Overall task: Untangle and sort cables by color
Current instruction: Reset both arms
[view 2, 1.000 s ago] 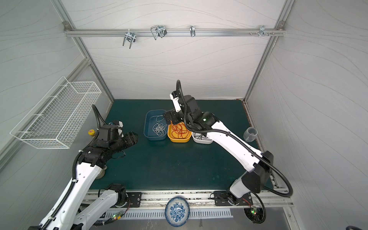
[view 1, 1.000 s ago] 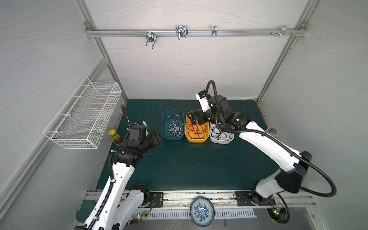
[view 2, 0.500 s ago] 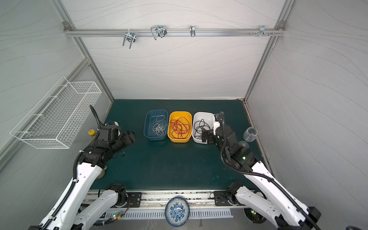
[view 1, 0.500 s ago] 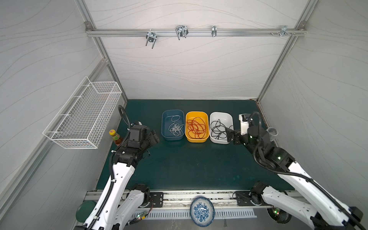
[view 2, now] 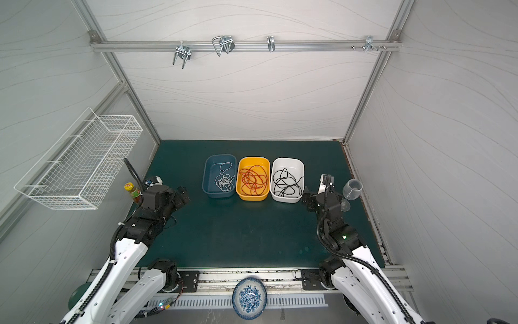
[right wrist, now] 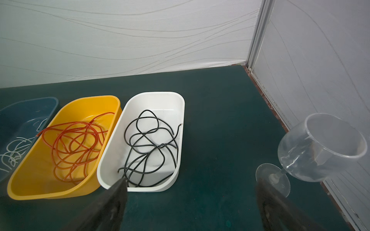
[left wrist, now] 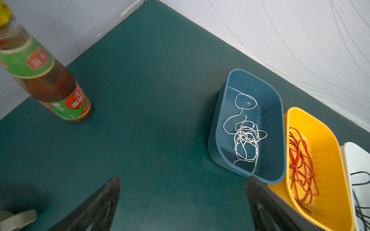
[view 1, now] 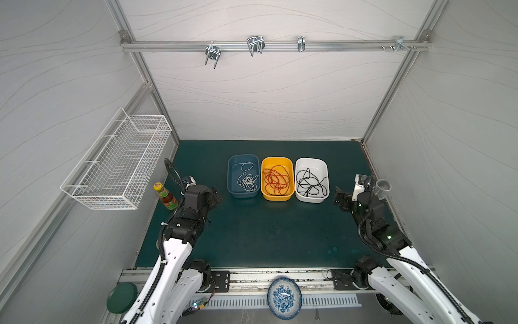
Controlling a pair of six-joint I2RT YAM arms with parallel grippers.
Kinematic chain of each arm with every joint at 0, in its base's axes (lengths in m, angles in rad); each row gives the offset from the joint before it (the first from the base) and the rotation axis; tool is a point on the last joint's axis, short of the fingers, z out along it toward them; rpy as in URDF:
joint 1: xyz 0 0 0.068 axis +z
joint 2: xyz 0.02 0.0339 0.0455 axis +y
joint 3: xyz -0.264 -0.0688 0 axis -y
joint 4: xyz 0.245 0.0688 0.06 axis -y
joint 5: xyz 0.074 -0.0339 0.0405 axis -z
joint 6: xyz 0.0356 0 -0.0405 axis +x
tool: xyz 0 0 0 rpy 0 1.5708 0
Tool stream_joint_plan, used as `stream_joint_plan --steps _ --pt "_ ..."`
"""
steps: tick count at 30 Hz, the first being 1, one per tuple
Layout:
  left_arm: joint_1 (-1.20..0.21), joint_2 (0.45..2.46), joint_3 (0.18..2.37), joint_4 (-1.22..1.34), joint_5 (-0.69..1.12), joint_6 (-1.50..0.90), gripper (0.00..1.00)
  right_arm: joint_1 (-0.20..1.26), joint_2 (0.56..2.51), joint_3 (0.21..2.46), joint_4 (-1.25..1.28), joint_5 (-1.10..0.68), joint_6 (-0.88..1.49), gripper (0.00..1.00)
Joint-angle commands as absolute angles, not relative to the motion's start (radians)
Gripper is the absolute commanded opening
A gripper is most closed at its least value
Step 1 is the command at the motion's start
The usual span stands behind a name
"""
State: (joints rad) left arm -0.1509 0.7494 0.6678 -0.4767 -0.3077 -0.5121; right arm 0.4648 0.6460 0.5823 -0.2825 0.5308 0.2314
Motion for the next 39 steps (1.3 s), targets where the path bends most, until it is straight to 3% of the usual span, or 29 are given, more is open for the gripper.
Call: stream_joint_plan --steps 1,7,16,18,39 --pt "-0.152 0.741 0.653 -0.369 -0.379 -0.428 0.99 0.434 0.7 0.578 -0.165 0.534 0.18 0.99" --pt "-0.153 0.816 0.609 -0.248 -0.409 -0.328 0.99 0.321 0.883 0.556 -0.006 0.609 0.219 0.99" --pt "-0.121 0.968 0.504 0.024 -0.483 -0.227 0.99 0.256 1.113 0.453 0.407 0.574 -0.012 0.99" --pt "-0.108 1.001 0.489 0.081 -0.479 -0.241 0.99 0.238 1.144 0.443 0.458 0.497 -0.014 0.99" --pt "-0.024 1.335 0.416 0.619 -0.364 -0.128 0.99 0.156 1.392 0.388 0.751 0.341 0.039 0.99"
